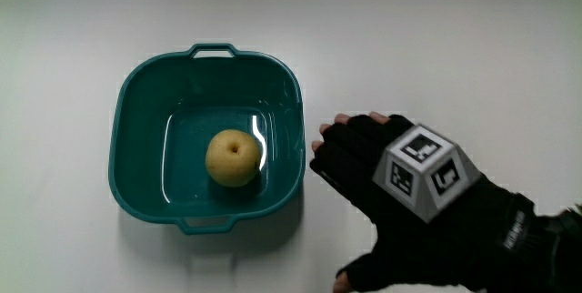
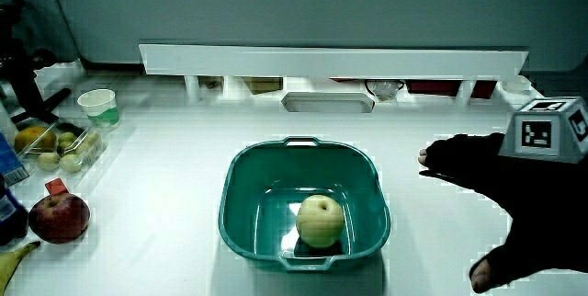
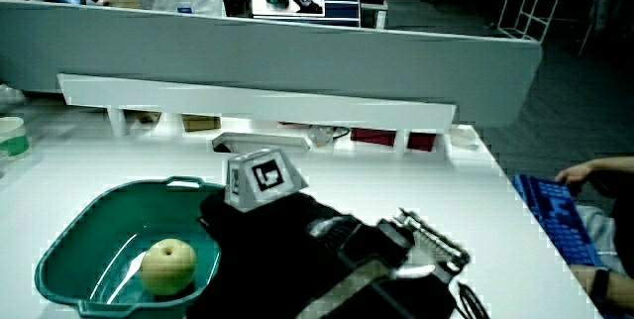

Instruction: Pick pear from plate

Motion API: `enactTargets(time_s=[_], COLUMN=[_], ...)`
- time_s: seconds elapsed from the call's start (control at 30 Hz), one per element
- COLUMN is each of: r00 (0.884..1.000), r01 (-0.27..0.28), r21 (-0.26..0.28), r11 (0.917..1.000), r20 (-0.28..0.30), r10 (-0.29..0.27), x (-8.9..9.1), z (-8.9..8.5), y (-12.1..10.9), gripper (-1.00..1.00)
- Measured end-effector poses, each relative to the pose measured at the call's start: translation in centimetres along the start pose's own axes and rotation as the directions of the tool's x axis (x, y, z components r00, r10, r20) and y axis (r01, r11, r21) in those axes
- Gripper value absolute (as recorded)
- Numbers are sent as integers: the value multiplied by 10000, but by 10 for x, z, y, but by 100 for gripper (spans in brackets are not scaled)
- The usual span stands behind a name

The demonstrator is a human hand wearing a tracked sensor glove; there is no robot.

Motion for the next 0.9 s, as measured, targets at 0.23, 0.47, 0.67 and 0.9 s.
enactTargets(time_s=[0.23,0.47,0.67,0.9], r00=[9993,9984,9992,9963], r01=[-204,490,172,-210], r21=[-291,-46,-183,-1227], r11=[9994,9988,9997,9922], r20=[-321,-268,-349,-848], r10=[195,-492,-178,106], x=[-4,-7,-15,-23], z=[9,7,13,11], y=[23,56,79,111], gripper=[0,0,0,0])
